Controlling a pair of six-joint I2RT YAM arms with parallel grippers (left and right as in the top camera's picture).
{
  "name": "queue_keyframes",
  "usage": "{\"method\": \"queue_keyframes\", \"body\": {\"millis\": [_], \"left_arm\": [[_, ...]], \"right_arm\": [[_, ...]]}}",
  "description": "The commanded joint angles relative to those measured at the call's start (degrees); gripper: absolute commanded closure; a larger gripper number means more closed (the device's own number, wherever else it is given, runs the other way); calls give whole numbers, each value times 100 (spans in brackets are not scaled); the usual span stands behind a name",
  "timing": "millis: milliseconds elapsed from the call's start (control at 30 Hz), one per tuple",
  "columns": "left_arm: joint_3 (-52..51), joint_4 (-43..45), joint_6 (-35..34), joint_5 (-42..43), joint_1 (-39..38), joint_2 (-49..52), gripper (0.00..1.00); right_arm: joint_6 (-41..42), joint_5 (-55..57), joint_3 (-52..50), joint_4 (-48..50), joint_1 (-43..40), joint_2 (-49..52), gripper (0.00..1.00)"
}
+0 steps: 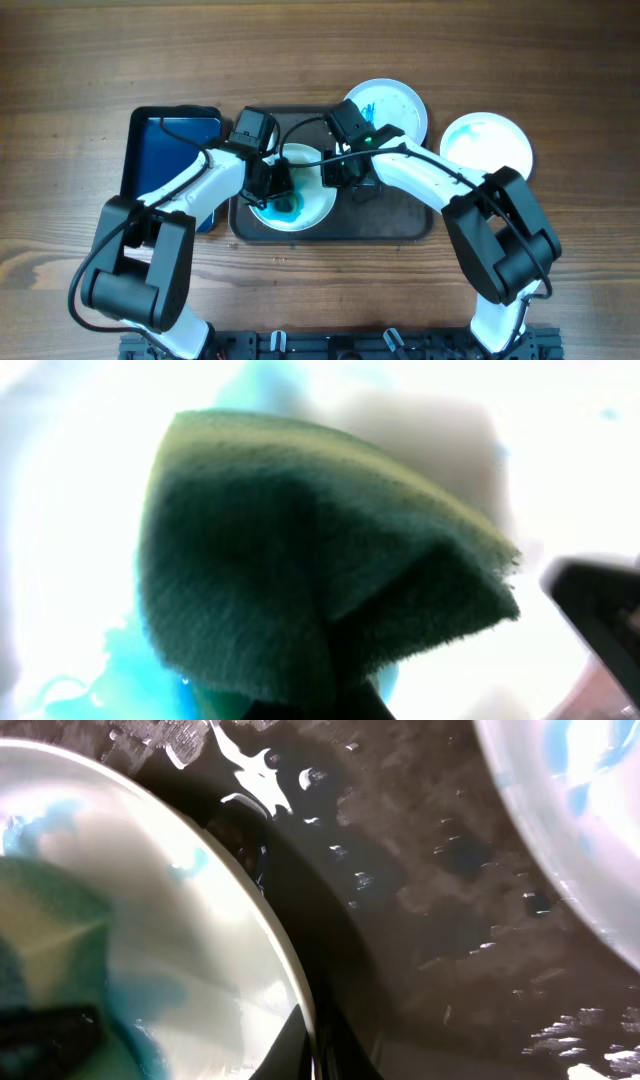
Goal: Clean dirty plates on tray and stack at the side
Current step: 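Scrub the second plate with the sponge in the left gripper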
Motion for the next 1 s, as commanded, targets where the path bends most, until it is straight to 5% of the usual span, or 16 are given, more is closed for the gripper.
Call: {"method": "queue_keyframes", "body": {"millis": [0,200,333,400,567,700,833,967], "left_arm": [[-227,186,-691,195,-173,354,96],[-11,-293,-1978,-2479,26,354,96],[409,-1180,-2103,-3397,15,354,96],[417,-1322,-1978,-3134,7,354,96],[417,-1093,496,402,7,354,96],[503,-376,662,859,168,354,96],[883,-356,-365,-815,531,354,96],[1154,-1274,-1043,-2594,691,354,96]], "right_arm": [[92,-94,66,33,74,162,96],[94,-136,68,31,74,162,96],[96,-136,66,37,74,162,96],[96,-133,66,37,74,162,96],[94,-138,68,39,74,162,96],[85,-175,68,50,74,162,96],[79,-173,68,31,74,162,96],[79,-173,66,37,74,162,96]]}}
